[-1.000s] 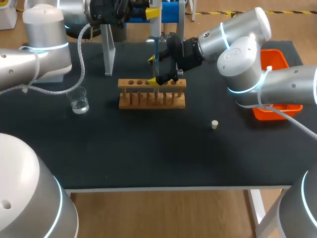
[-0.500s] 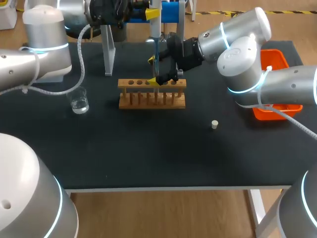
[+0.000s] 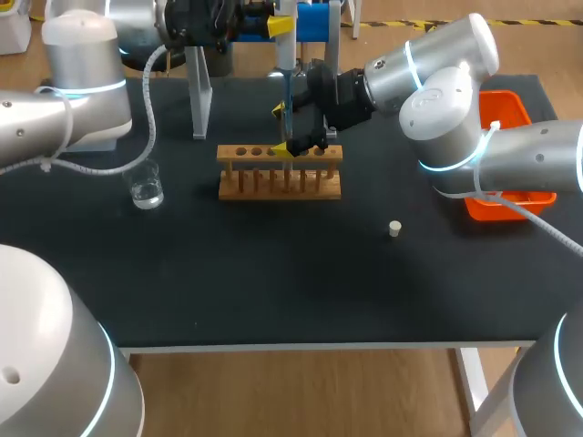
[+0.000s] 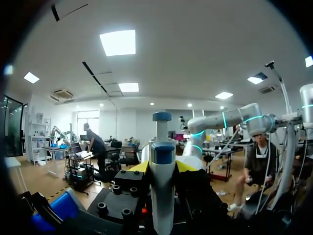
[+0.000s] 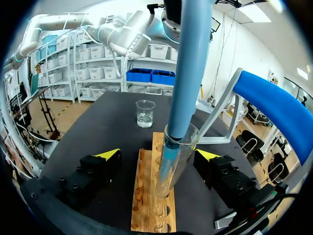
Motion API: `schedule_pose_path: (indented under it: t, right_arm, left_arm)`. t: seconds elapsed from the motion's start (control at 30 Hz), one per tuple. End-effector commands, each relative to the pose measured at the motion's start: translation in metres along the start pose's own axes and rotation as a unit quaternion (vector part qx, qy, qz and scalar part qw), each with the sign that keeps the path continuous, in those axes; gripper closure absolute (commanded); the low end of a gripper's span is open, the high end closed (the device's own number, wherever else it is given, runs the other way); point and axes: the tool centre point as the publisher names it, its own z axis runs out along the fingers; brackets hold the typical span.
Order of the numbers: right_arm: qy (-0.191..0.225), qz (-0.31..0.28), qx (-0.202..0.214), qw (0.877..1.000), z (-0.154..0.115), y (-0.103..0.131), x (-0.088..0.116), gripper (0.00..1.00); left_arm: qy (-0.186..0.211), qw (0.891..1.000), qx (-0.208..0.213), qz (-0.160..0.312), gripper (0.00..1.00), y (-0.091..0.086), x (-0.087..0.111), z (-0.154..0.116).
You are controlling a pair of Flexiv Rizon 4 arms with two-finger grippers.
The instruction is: Invert the test tube, pick up the pipette, mount the tip to pipette, aspirate from beaker and dispense into the tube, eject the tip, return the pipette, and cap with the stopper.
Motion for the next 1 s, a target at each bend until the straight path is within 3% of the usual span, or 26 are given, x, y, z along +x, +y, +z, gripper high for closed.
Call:
schedule_pose_path:
  t: [0.03,0.5,0.7,1.0]
  right_arm:
    - [0.001,0.0,0.001,1.0,-0.001,0.0,0.0,0.0]
    - [-0.006,-0.003,-0.011,1.0,-0.029,-0.003,0.006,0.0]
    - [-0.02,-0.009,-0.024,0.999,-0.061,-0.004,0.013,0.0]
    - [-0.051,-0.009,-0.072,0.996,-0.129,0.0,0.039,0.0]
  left_arm:
    - [0.002,1.0,0.001,0.001,1.0,0.0,-0.001,0.0]
    - [0.002,1.0,0.001,0.001,1.0,0.0,-0.001,0.0]
    - [0.002,1.0,0.001,0.001,1.0,0.0,-0.001,0.0]
    - [0.002,1.0,0.001,0.001,1.0,0.0,-0.001,0.0]
